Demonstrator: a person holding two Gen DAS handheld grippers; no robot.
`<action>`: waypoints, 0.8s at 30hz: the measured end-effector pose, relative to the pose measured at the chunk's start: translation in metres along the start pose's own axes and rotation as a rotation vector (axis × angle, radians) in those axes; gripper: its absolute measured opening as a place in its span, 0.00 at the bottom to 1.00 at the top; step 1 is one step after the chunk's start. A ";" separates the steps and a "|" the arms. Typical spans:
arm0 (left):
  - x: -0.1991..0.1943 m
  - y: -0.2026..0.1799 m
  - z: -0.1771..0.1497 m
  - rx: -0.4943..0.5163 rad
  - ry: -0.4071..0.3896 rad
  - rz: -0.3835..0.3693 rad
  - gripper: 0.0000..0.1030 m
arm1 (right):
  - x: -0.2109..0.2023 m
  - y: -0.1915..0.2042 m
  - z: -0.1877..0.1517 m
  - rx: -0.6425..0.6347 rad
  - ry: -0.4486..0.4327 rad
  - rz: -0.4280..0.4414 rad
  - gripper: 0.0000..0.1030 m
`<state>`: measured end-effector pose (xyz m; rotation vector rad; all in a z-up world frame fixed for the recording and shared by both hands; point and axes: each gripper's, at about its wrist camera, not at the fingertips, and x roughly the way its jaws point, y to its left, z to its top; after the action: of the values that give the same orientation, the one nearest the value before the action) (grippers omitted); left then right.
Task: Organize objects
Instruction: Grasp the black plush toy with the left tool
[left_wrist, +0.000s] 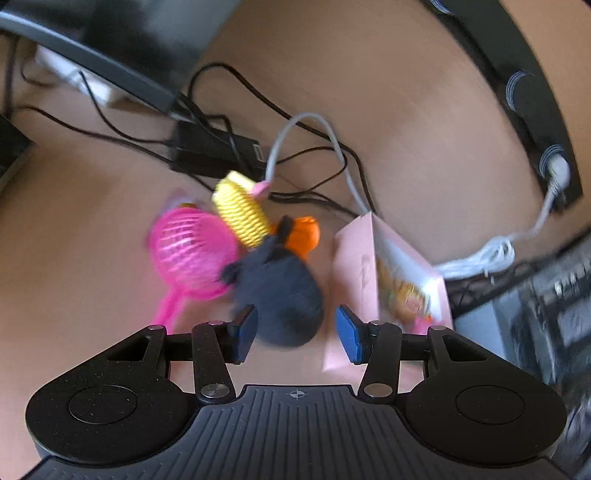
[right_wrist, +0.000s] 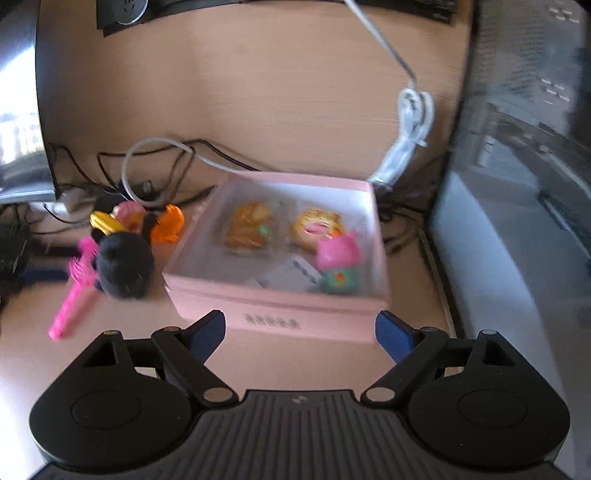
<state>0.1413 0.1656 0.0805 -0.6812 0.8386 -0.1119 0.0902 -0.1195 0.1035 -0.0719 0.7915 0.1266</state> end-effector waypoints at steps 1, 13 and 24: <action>0.010 -0.005 0.003 -0.004 0.001 0.030 0.50 | -0.002 -0.003 -0.004 0.012 0.011 -0.001 0.91; 0.084 -0.027 0.009 0.045 0.044 0.128 0.68 | -0.021 -0.012 -0.059 0.040 0.100 -0.078 0.95; 0.107 -0.035 0.003 0.074 0.104 0.083 0.68 | 0.003 0.021 -0.083 0.038 0.178 0.021 1.00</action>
<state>0.2214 0.1021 0.0339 -0.5737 0.9564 -0.1038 0.0308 -0.1076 0.0425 -0.0392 0.9725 0.1261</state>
